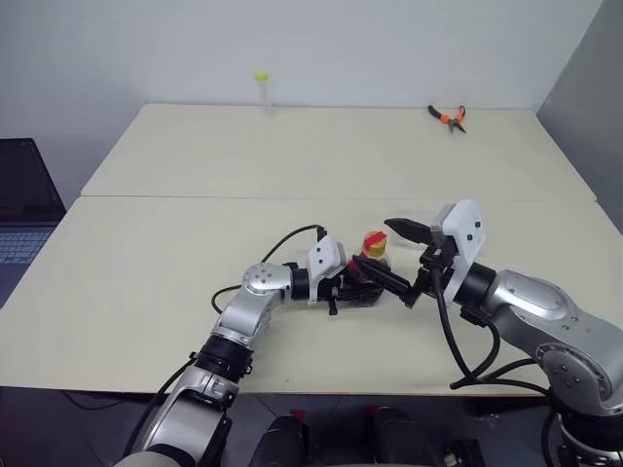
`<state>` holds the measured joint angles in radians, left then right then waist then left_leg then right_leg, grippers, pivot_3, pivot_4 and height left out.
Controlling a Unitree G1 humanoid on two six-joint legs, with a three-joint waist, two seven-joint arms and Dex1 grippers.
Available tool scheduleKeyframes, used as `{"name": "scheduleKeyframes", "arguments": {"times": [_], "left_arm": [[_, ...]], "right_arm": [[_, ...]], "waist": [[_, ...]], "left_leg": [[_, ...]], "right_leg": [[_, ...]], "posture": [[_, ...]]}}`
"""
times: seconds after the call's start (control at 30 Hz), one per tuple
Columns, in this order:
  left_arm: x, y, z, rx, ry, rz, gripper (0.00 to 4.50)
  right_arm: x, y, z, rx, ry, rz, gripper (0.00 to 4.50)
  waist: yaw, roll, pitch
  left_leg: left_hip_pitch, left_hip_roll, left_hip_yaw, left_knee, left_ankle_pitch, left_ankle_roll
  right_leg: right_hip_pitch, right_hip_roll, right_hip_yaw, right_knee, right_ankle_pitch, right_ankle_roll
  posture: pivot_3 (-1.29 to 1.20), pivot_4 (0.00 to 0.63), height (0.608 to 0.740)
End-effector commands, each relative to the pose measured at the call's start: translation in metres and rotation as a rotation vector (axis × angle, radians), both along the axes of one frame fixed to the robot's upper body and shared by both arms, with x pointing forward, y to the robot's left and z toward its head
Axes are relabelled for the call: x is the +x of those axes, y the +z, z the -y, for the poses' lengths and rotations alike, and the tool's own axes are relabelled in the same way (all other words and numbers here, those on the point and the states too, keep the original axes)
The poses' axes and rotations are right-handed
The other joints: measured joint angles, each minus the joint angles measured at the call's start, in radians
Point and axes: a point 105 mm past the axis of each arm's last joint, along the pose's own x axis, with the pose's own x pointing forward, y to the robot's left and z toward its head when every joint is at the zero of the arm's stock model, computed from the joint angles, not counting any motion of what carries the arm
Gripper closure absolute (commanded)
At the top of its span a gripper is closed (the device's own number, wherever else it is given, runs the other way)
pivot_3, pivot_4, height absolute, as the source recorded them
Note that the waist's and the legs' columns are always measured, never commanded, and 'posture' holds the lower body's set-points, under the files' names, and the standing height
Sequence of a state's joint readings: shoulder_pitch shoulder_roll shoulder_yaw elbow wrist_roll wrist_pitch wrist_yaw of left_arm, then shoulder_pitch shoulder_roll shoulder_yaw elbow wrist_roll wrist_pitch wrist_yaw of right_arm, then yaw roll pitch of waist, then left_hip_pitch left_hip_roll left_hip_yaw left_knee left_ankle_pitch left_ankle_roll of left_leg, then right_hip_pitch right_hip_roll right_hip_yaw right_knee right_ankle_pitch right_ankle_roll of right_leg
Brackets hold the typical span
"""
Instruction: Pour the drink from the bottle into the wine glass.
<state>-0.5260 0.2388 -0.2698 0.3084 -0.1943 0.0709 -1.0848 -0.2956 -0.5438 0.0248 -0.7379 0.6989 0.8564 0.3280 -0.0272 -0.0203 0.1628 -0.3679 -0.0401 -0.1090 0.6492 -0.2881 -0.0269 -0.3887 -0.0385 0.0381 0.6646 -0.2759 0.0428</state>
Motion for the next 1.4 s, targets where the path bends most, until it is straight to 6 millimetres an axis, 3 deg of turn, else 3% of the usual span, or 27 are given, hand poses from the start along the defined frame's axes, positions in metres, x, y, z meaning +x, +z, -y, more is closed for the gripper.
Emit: {"name": "scheduleKeyframes", "arguments": {"times": [0.03,0.17,0.4,0.83,1.07,1.17,1.27,1.4], "left_arm": [[0.001,0.017,0.006,-0.025,-0.030,0.074,3.03],[0.001,0.017,0.006,-0.026,-0.031,0.077,3.03],[0.001,0.017,0.006,-0.027,-0.028,0.082,3.10],[-0.008,0.020,0.008,-0.022,-0.069,0.100,3.53],[-0.029,0.027,0.013,-0.010,-0.176,0.111,3.64],[-0.035,0.027,0.013,-0.007,-0.183,0.108,3.70],[-0.036,0.025,0.014,-0.006,-0.177,0.103,3.74],[-0.033,0.024,0.014,-0.015,-0.149,0.097,3.74]], "right_arm": [[0.001,0.012,-0.001,0.008,-0.002,0.059,0.00],[0.005,0.015,-0.001,0.027,-0.012,0.067,0.87],[0.006,0.011,0.001,-0.022,-0.003,0.061,3.31],[0.010,0.003,0.008,-0.111,0.098,0.041,3.33],[0.043,-0.003,0.048,-0.397,0.362,-0.050,3.33],[0.050,0.000,0.056,-0.529,0.466,-0.047,3.33],[0.046,0.008,0.051,-0.557,0.539,-0.035,3.33],[0.029,0.020,0.041,-0.453,0.571,-0.056,3.33]], "waist": [[-0.001,0.000,0.000],[-0.002,0.000,0.000],[-0.001,0.000,0.000],[-0.002,0.000,0.000],[-0.005,0.001,0.001],[-0.005,0.001,0.001],[-0.004,0.001,0.001],[0.002,0.001,0.001]], "left_leg": [[0.000,0.000,0.000,0.000,0.000,0.000],[0.000,0.000,0.000,0.000,0.000,0.000],[0.000,0.000,0.000,0.000,0.000,0.000],[0.000,0.000,0.000,0.000,0.000,0.000],[0.002,0.000,0.002,0.001,0.000,0.001],[0.002,0.001,0.001,0.000,0.000,0.001],[0.002,0.001,0.001,-0.001,0.000,0.001],[-0.001,0.001,0.001,0.000,0.000,0.000]], "right_leg": [[0.000,0.000,0.000,0.000,0.000,0.000],[0.000,0.000,0.000,0.000,0.000,0.000],[0.000,0.000,0.000,0.000,0.000,0.000],[0.000,0.000,0.000,0.000,0.000,0.000],[0.001,0.001,0.001,0.000,0.000,0.000],[0.001,0.001,0.000,0.000,0.000,0.000],[0.000,0.001,0.000,-0.001,0.000,0.000],[0.000,-0.003,0.000,-0.002,0.000,0.000]], "posture": [[0.00,0.150,0.740],[0.00,0.150,0.740],[0.00,0.150,0.740],[0.00,0.150,0.740],[0.00,0.150,0.740],[0.00,0.150,0.740],[0.00,0.150,0.740],[0.00,0.150,0.740]]}}
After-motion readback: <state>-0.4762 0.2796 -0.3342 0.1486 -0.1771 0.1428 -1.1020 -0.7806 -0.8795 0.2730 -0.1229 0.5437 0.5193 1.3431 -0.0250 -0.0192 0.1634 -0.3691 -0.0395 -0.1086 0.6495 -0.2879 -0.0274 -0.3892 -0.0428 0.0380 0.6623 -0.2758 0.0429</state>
